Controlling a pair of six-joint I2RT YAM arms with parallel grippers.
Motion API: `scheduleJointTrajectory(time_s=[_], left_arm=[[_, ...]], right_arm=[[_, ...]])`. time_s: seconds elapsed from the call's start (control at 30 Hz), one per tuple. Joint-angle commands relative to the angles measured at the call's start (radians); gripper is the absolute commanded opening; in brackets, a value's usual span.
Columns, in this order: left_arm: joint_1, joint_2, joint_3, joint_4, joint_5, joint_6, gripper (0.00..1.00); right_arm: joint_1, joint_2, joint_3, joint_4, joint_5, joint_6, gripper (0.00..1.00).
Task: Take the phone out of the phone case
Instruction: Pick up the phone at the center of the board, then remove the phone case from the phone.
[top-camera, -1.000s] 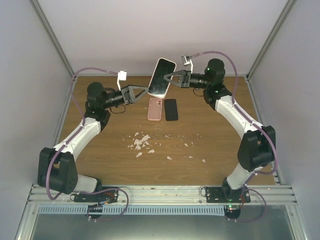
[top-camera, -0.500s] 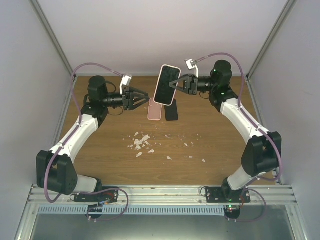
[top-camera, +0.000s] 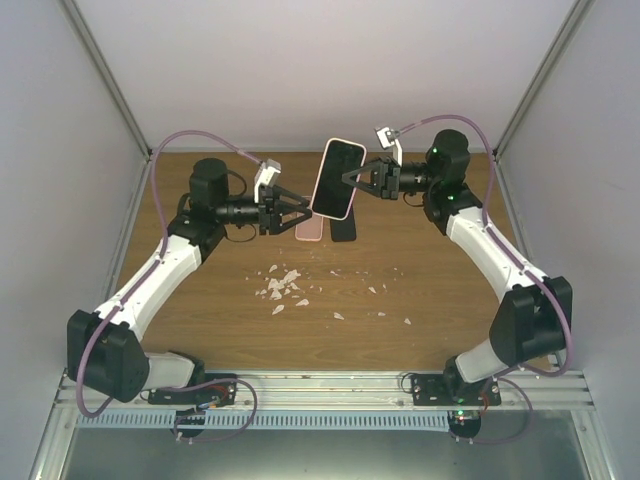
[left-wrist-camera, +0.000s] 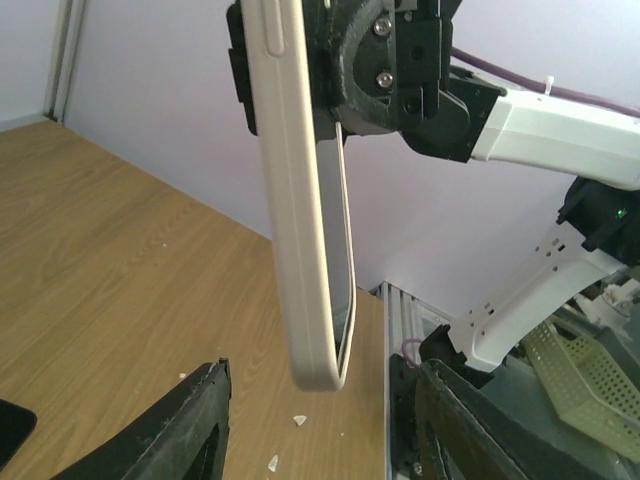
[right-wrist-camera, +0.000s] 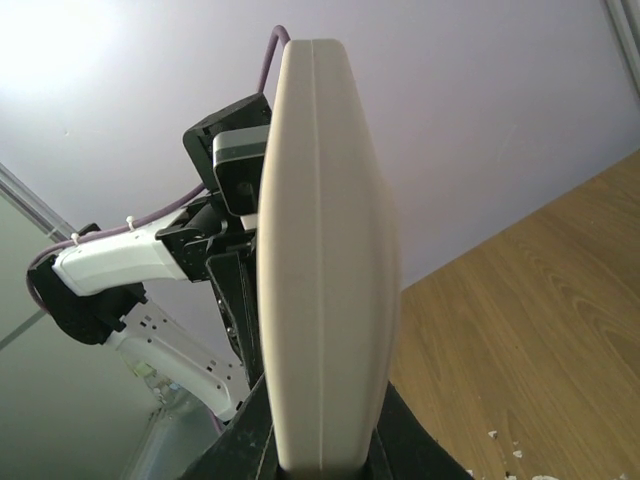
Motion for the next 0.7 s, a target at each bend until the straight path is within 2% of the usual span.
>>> scheduleJointTrajectory(time_s=[0.0, 0.27, 0.4, 0.67], left_arm=[[-0.032, 0.012, 0.042, -0.018, -0.056, 0.068, 0.5], [-0.02, 0.032, 0.043, -0.018, -0.108, 0.044, 0.4], [-0.01, 0.04, 0.041, -0.016, -0.114, 0.042, 0.38], [-0.008, 0.053, 0.038, -0.018, -0.151, 0.049, 0.33]], right_arm=[[-0.003, -0.04, -0.006, 0.038, 0.004, -0.02, 0.0], [-0.002, -0.045, -0.011, 0.066, -0.013, 0.003, 0.01], [-0.001, -0.049, -0.018, 0.093, -0.021, 0.024, 0.0], [-0.001, -0.053, -0.052, 0.248, -0.051, 0.144, 0.01]])
